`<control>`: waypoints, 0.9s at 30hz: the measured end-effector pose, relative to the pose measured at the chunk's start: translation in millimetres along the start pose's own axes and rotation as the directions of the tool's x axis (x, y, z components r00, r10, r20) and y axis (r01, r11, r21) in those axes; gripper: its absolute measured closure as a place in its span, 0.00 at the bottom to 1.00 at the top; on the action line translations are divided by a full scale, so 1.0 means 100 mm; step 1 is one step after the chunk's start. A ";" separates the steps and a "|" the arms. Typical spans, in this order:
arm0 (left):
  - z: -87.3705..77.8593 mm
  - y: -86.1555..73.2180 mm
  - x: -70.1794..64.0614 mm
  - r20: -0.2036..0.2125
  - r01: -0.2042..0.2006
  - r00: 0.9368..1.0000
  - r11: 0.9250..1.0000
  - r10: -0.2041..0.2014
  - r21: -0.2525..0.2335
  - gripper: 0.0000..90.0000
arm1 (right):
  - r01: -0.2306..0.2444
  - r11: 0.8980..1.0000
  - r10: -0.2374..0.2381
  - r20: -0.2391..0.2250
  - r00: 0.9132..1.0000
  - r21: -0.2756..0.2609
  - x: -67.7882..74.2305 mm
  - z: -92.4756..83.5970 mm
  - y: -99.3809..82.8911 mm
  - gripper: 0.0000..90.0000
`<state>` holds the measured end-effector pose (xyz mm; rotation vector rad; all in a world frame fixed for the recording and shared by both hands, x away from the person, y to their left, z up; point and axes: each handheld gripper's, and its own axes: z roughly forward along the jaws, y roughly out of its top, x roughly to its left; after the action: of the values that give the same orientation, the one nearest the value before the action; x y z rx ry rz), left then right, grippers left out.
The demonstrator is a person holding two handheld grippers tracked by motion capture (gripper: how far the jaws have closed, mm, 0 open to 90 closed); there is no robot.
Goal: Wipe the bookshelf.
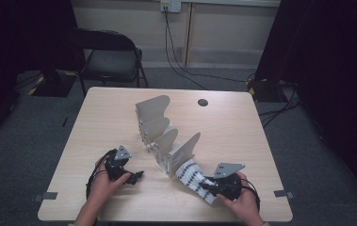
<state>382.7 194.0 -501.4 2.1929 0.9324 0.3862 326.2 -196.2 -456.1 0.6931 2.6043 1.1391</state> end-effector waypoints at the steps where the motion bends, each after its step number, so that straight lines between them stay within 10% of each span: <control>1: 0.00 0.00 0.00 0.000 0.002 1.000 1.000 -0.002 0.000 0.00 | -0.001 1.000 0.001 0.006 1.000 -0.014 0.00 -0.04 0.01 0.82; 16: 0.00 0.00 0.00 -0.004 -0.005 1.000 1.000 0.005 0.002 0.00 | 0.080 0.966 -0.079 0.013 0.997 -0.245 0.24 -0.47 0.51 0.82; 27: 0.00 0.00 0.00 -0.001 -0.002 1.000 1.000 0.002 0.001 0.00 | 0.087 0.990 -0.094 -0.062 0.994 -0.109 0.31 0.07 0.36 0.82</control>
<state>382.7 194.1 -501.4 2.1946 0.9315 0.3876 313.5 -154.8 -434.2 0.5184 2.5776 1.2824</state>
